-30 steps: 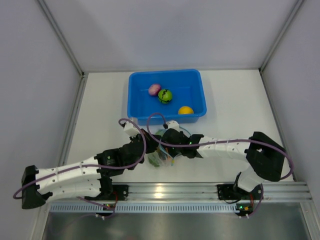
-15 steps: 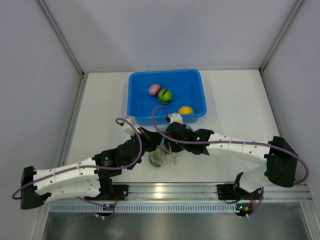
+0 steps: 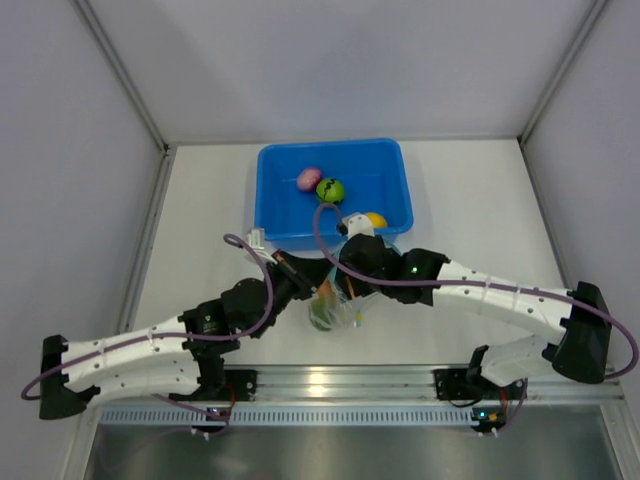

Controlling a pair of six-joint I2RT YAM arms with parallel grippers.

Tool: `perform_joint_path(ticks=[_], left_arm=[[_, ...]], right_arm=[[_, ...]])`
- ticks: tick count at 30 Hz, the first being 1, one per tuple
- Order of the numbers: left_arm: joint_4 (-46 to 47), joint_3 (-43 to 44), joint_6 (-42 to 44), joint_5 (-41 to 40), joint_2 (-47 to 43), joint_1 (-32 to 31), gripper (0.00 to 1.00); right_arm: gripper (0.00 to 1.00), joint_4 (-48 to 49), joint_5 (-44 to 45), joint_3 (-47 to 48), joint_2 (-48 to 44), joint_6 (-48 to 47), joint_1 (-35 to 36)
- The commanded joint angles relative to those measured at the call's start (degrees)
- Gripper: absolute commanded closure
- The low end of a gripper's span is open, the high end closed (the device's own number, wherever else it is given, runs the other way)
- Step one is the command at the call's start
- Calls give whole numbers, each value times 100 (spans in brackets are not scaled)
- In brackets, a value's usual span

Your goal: Open the zip-top bag and remove the fake food

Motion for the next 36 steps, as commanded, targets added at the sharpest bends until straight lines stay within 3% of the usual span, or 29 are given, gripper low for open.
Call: perform_joint_path(ticks=[1,14,20,27,36], left_arm=[[-1054,-186,184,-484,111,80,100],[-1141,-396,9,-844,-205,80,100],[-1141,-379,9,-800,-74,80,100],[-1133,-291,-62,-625,76,80,100],[-1133,-238,-79,-572,146,80,100]], right_arm=[[35,360,421,359,-475,-15,21],[38,316,704,-309,-465,328,4],[39,1009,54,-687,-957,144,4],[39,1352,123,-284,-1362,-49,4],[41,2065,818,138,-1670,-287,-101]])
